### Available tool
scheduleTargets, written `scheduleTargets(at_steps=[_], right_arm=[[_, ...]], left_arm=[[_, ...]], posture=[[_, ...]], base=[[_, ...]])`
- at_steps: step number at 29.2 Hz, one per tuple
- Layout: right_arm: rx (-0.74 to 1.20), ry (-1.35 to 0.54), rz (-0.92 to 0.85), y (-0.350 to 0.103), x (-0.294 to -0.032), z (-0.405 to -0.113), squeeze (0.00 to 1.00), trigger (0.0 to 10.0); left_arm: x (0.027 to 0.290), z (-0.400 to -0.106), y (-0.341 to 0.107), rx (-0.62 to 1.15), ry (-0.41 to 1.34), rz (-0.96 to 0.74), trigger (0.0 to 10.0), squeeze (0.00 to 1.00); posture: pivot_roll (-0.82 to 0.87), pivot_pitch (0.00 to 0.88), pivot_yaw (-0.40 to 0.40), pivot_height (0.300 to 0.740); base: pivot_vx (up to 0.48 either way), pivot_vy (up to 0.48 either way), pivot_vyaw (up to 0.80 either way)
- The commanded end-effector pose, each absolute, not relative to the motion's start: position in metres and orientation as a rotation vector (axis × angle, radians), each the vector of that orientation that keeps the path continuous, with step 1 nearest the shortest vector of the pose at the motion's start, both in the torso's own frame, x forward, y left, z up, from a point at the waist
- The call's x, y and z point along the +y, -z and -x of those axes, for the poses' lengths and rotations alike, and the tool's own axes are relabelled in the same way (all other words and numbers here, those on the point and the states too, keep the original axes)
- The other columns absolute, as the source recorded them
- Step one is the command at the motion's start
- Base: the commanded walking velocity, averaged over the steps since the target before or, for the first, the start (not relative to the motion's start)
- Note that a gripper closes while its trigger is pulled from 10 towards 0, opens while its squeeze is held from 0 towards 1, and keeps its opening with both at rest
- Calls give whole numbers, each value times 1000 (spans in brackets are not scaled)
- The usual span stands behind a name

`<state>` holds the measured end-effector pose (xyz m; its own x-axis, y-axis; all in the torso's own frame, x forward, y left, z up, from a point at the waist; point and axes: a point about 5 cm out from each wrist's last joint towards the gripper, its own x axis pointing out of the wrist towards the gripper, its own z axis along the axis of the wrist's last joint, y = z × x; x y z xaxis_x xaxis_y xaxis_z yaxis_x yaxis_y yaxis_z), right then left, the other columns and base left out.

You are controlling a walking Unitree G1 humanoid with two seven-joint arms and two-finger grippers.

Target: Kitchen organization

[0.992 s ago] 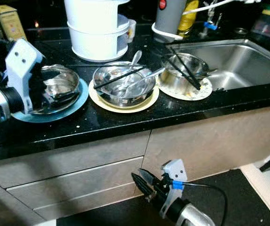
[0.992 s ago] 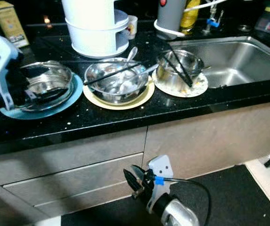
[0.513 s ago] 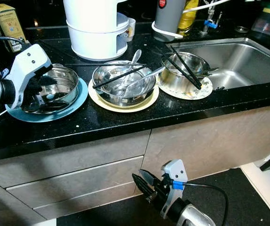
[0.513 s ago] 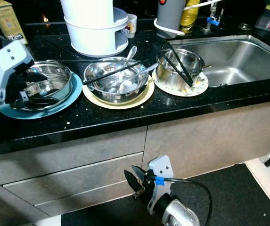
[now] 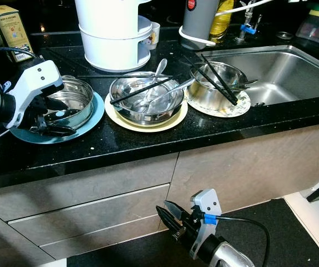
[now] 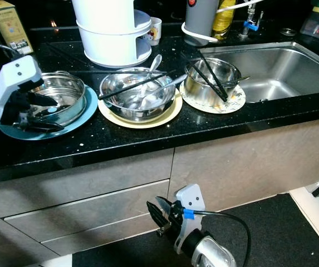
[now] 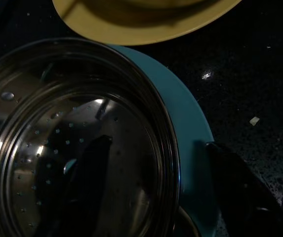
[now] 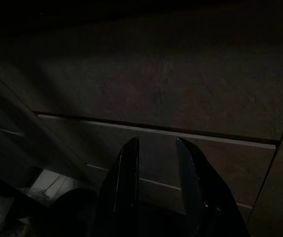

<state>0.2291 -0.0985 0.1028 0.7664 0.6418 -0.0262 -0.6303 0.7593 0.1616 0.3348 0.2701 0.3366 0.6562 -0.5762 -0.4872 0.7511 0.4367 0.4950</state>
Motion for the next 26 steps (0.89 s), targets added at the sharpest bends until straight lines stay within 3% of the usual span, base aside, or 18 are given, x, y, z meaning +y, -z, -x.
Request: scheduleTargets(at_steps=[1,26], right_arm=[[119,-694,-142,-96,-99,-225,0,10000],[121,-701,-135,-94,-98,-224,0,10000]], left_arm=[[277,-332,-340,293,834,-779,0,0],[281,-327,-344,365,923,-847,0,0]], posture=[[17,179,-31,740],[21,171,-30,740]], base=[[0,0,0],[0,0,0]])
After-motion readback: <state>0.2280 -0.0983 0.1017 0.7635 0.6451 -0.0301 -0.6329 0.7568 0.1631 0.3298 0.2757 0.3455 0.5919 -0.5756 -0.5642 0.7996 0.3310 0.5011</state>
